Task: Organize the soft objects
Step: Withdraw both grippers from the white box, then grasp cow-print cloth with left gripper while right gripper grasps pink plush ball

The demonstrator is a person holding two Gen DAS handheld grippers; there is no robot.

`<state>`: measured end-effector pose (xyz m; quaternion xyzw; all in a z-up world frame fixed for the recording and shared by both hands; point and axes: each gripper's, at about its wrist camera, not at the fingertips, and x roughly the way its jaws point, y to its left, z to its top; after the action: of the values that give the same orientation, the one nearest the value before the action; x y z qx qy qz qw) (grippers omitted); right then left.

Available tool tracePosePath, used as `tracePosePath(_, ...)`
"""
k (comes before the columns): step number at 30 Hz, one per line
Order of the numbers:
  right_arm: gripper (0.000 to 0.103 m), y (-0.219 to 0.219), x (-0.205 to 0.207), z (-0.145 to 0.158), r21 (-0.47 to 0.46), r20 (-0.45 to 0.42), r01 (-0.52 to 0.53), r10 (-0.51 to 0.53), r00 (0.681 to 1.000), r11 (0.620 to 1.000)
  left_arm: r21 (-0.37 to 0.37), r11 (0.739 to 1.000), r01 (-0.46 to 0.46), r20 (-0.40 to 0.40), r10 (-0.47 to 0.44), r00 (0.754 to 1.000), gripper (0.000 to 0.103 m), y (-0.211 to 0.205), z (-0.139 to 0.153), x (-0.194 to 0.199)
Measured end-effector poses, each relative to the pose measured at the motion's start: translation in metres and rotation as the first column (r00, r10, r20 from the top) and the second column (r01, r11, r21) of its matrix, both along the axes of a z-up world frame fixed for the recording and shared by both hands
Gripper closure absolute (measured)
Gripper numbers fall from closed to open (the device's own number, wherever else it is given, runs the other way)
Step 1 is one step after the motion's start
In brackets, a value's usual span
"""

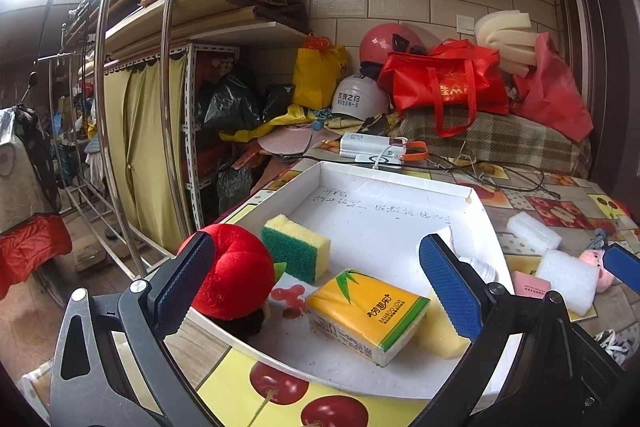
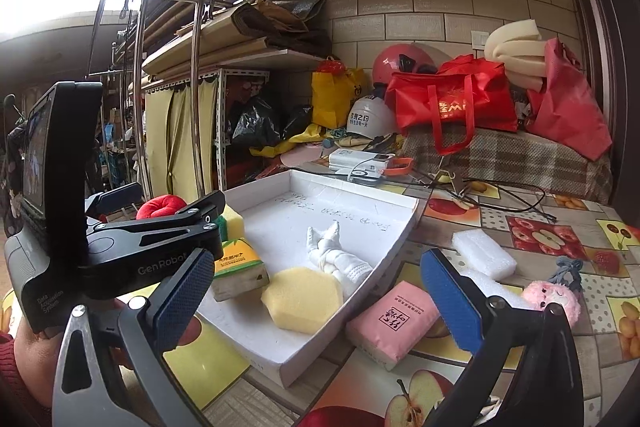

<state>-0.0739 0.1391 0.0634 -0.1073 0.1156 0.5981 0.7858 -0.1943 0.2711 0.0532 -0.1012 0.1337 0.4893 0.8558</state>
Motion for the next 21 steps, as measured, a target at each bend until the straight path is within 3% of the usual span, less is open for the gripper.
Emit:
tracePosePath(3,0.000,-0.014,0.005,-0.001,-0.006,-0.007,-0.013,0.013,1.000,1.000,0.030,0.999,0.033,-0.029,-0.032,0.999,0.000,-0.012,0.001,0.008)
tracePosePath(10,0.000,-0.049,0.029,-0.001,-0.001,-0.046,0.023,-0.023,0.999,1.000,0.013,0.996,0.089,-0.032,-0.088,0.996,0.000,-0.031,0.001,0.016)
tracePosePath(21,0.000,-0.080,0.080,-0.003,0.013,-0.218,0.133,-0.127,0.968,0.991,0.005,0.974,0.228,-0.041,-0.228,0.973,0.000,-0.074,0.003,0.033)
